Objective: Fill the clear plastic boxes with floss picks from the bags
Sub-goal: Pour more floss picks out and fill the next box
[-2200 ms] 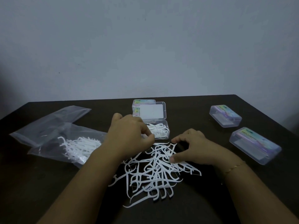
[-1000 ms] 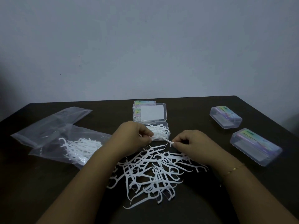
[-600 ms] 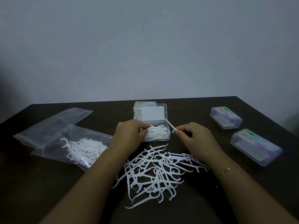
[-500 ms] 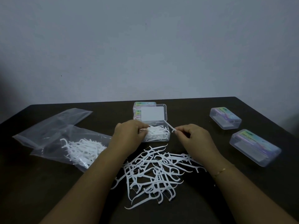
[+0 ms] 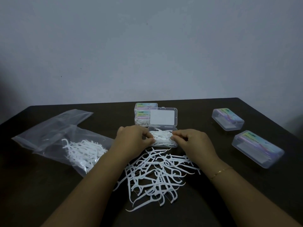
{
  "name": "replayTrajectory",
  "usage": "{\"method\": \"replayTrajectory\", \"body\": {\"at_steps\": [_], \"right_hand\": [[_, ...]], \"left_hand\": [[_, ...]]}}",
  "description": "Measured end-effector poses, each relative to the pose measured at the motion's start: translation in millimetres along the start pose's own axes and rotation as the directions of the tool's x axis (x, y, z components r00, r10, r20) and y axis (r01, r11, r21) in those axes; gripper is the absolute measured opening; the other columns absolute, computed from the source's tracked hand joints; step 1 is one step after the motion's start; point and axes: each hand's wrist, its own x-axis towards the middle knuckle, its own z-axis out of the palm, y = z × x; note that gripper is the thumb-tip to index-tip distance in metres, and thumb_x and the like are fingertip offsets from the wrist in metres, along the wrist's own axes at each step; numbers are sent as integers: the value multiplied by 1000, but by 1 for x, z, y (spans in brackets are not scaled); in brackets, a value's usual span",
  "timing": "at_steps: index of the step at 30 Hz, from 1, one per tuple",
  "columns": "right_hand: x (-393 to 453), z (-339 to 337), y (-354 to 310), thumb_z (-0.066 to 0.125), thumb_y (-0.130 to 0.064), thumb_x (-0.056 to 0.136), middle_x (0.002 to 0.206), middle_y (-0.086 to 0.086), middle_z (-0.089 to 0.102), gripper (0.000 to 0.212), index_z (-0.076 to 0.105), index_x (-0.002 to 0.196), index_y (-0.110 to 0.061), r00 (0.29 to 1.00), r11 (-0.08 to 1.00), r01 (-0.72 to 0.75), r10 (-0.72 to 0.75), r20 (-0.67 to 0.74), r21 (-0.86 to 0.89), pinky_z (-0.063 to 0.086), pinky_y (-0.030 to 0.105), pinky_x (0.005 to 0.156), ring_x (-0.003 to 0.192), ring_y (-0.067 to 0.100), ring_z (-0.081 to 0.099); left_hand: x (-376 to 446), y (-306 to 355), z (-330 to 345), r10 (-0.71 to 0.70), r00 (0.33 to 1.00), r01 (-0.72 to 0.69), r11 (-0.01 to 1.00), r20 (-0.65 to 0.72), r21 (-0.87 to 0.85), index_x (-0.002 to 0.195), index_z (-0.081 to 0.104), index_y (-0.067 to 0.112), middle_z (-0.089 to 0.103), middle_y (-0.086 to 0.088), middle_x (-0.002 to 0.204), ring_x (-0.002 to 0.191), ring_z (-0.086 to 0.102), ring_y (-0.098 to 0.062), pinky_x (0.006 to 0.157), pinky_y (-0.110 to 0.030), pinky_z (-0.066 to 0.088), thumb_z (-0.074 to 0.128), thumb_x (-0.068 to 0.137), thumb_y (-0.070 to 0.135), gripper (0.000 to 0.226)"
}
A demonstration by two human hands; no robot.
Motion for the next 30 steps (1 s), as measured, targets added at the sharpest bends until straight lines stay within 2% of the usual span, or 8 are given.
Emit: {"method": "replayTrajectory", "body": {"at_steps": [3,7,10,14,16,20,24,30], "right_hand": [[1,-2,0,60,-35,90,121,-3,65,33,63,122,-26,1000,998,-20,19,12,53,48,31,93,105,11,58],[0,-19,-1,63,-34,87,89,-4,70,12,71,89,-25,999,988,-54,52,14,146,49,25,68,78,12,61],[-4,-38,2,70,-35,81,81,-6,68,10,70,82,-25,956,986,-133,99,278,104,48,21,63,78,10,62],[-11,-45,2,76,-32,77,90,-12,59,24,67,99,-31,848,990,-92,133,514,-103,40,12,65,83,3,56],[-11,-41,2,74,-29,79,94,-14,55,24,68,102,-31,864,987,-59,125,487,-148,40,10,65,85,2,55],[-11,-39,1,68,-23,84,89,-12,57,6,70,86,-27,891,986,-46,113,439,-160,46,13,65,80,5,58],[-11,-37,-2,66,-23,84,96,-11,53,4,68,87,-24,886,976,-36,130,445,-213,50,20,75,84,7,57],[-14,-36,-4,68,-24,81,94,-8,56,4,68,82,-21,907,970,1,101,408,-244,54,27,75,82,11,59]], "left_hand": [[-1,-1,-3,-15,998,14,1000,-64,-18,94,63,35,57,18,88,86,52,-3,96,-34,32,60,86,52,19],[-1,-8,-13,-76,996,79,996,-56,40,78,58,30,59,15,78,79,54,-2,98,-39,29,56,87,55,27],[-6,-10,-19,-86,993,73,985,78,154,72,63,29,63,13,74,78,54,-1,99,-39,26,51,82,68,42],[-11,-6,-20,-65,980,35,986,187,163,79,69,32,66,18,80,86,52,4,98,-37,19,57,70,76,47],[-13,-6,-20,-49,973,9,985,224,174,85,69,34,66,20,84,90,51,4,94,-35,18,62,67,75,45],[-15,-6,-19,-36,953,-19,984,300,179,88,69,36,65,22,85,94,52,1,95,-36,19,67,74,62,30],[-13,-4,-18,-32,946,-22,986,322,163,87,69,35,63,23,85,96,52,0,95,-35,20,68,79,51,18],[-13,-3,-18,-37,944,-12,989,327,146,85,69,34,63,23,80,90,53,1,91,-32,21,69,80,45,12]]}}
